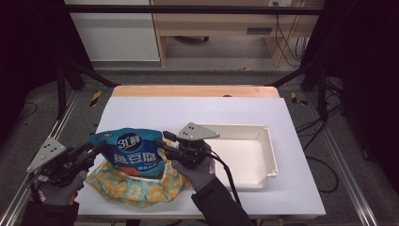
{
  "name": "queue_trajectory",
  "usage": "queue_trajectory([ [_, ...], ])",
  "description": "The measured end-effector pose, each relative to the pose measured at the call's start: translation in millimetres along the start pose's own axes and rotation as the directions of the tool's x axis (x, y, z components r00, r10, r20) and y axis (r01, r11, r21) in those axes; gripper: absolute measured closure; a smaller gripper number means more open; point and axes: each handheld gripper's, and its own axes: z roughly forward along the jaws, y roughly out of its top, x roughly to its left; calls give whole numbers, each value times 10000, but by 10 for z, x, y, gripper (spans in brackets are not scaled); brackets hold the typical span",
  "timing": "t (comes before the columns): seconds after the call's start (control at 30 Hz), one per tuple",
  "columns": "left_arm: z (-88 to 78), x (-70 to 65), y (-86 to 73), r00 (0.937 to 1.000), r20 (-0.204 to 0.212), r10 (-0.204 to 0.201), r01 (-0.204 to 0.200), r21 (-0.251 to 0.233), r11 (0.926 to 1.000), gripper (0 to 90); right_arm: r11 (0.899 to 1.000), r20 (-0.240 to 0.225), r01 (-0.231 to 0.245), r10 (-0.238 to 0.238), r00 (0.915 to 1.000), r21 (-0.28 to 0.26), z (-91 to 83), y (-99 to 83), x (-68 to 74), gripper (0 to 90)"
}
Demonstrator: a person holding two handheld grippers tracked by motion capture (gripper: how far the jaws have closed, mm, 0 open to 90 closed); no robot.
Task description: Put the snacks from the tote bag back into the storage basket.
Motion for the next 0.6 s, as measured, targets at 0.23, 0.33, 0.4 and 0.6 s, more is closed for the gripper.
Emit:
queue_trajectory([
  [0.23, -4, 11, -12, 10000, 65, -33, 33, 12, 10000, 758, 10000, -28, -5, 5, 10000, 99, 82, -33, 6, 705],
  [0.33, -1, 18, -15, 9999, 92, -113, 113, 0, 9999, 786, 9999, -76, -40, 41, 10000, 111, 129, -32, 8, 726],
  [0.4, -1, 16, -15, 9999, 89, -111, 111, 9, 9999, 800, 9999, -139, -35, 37, 9999, 147, 155, -32, 12, 738],
  [0.6, -5, 14, -13, 9998, 100, -168, 167, 53, 9998, 839, 9997, -168, -199, 202, 9997, 164, 187, -27, 13, 789],
])
